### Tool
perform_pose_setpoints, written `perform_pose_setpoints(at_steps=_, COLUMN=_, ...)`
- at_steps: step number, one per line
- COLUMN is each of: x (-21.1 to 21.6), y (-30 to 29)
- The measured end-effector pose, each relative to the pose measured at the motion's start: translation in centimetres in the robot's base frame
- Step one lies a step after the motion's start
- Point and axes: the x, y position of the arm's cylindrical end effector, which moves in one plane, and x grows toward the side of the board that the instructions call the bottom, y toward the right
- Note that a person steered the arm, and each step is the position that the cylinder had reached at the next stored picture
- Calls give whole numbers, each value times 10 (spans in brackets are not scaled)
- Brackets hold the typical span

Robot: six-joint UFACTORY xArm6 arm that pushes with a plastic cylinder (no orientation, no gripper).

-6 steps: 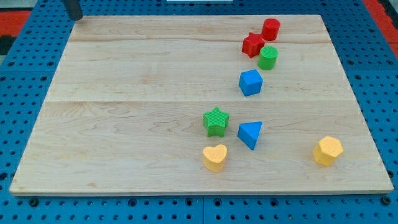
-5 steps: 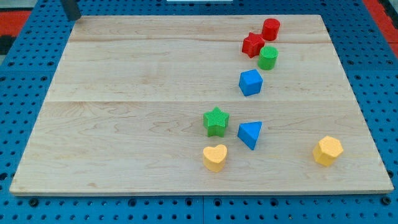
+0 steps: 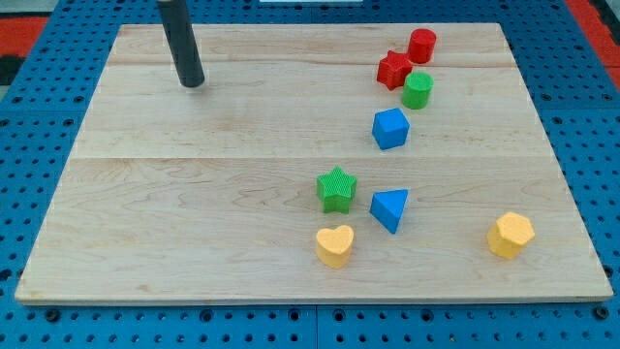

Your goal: Move your arm to center

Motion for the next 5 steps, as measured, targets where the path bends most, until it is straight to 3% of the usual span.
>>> perform_pose_setpoints(at_steps=2, x=40, y=67)
perform_pose_setpoints(at_steps=5, x=135, y=125)
